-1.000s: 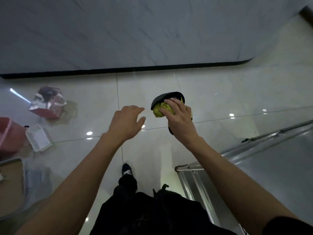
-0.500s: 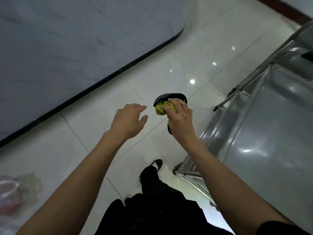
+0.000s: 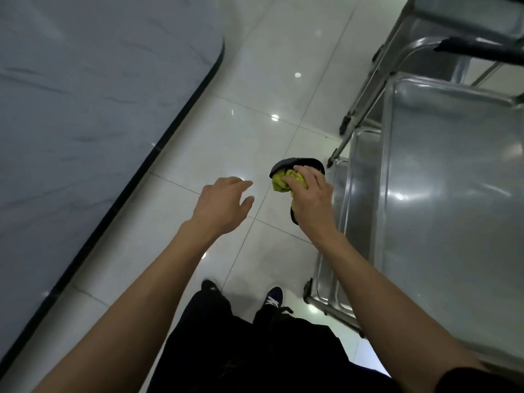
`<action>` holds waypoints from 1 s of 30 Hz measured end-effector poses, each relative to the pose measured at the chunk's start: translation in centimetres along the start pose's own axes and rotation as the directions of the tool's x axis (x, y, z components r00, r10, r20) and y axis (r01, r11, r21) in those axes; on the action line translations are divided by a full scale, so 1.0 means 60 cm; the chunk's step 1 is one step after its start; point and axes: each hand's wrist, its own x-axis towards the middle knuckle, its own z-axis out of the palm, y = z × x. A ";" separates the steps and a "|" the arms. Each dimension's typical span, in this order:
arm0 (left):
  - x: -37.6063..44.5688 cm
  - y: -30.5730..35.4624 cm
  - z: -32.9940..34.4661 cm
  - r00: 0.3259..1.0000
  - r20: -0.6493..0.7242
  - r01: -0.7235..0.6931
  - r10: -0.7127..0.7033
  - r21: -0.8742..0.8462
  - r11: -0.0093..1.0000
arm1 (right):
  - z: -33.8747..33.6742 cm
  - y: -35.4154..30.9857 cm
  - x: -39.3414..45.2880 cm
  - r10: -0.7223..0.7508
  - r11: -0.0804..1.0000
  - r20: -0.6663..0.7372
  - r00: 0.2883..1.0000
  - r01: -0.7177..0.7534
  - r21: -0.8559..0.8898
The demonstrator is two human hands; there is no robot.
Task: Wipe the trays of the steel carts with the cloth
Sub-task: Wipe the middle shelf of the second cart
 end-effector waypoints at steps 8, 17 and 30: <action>0.197 -0.068 -0.016 0.964 0.118 -0.240 0.237 0.016 0.971 | 0.050 0.018 0.088 0.246 0.966 -0.032 0.969 -0.248 -0.079; 0.382 -0.052 -0.026 0.783 0.298 -0.578 0.546 0.023 0.816 | 0.093 0.014 0.118 0.611 0.777 -0.101 0.785 -0.619 -0.111; 0.626 0.063 0.032 0.475 0.577 -0.831 0.664 0.047 0.554 | 0.184 0.128 0.164 0.897 0.405 -0.177 0.406 -0.913 -0.041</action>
